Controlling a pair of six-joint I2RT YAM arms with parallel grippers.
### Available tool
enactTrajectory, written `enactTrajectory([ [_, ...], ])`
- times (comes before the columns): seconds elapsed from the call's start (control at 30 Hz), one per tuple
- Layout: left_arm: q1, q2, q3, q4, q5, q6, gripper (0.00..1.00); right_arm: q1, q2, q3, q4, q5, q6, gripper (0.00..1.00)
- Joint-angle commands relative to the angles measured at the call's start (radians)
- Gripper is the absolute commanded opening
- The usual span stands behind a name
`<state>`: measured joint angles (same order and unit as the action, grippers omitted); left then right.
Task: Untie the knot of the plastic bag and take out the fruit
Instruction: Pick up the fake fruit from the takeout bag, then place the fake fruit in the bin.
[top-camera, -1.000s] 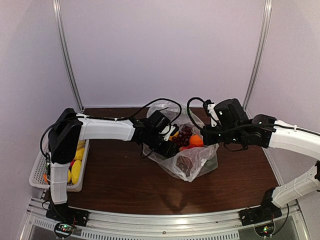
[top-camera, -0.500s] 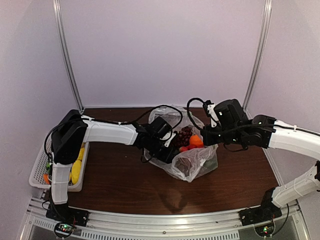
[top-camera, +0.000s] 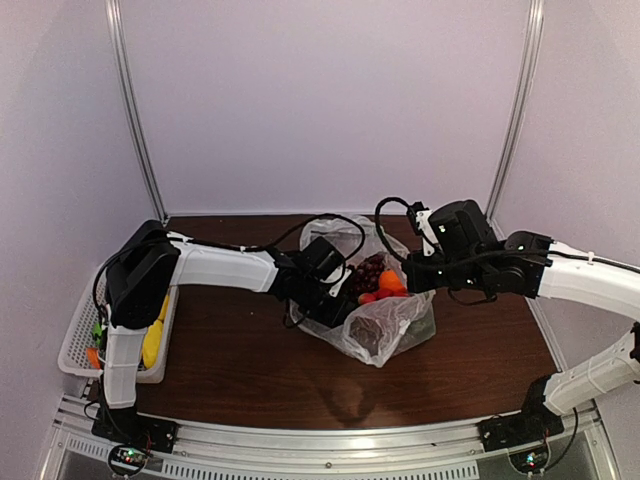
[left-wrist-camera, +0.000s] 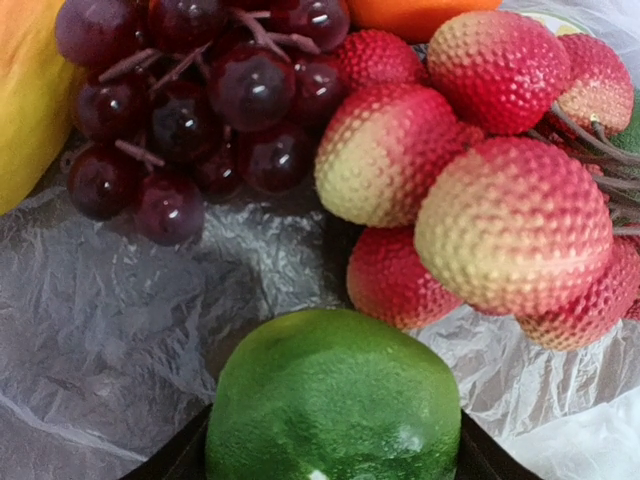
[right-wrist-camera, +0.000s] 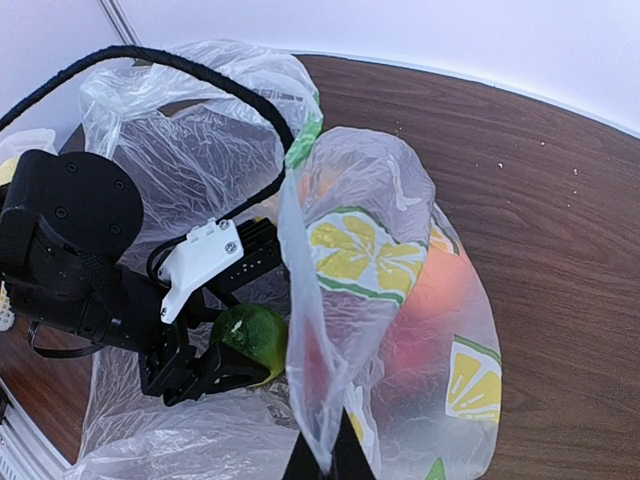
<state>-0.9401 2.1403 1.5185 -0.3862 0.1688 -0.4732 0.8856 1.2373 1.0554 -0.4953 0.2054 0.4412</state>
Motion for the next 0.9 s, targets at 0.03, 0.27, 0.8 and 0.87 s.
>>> enactTrajectory([
  [0.03,-0.008,-0.018,0.009,0.014,-0.030,0.008,0.63,-0.004,-0.016,-0.014,0.009,0.004,0.007,0.00],
  [0.27,-0.009,-0.111,-0.050,0.087,-0.052,0.019,0.60,-0.004,-0.018,-0.016,0.006,0.009,0.004,0.00],
  [0.8,-0.021,-0.349,-0.167,0.223,-0.041,0.067,0.59,-0.004,-0.010,-0.014,0.011,0.006,0.007,0.00],
  [0.87,-0.021,-0.372,-0.159,0.221,-0.043,0.068,0.59,-0.004,-0.010,-0.014,0.011,0.007,0.008,0.00],
])
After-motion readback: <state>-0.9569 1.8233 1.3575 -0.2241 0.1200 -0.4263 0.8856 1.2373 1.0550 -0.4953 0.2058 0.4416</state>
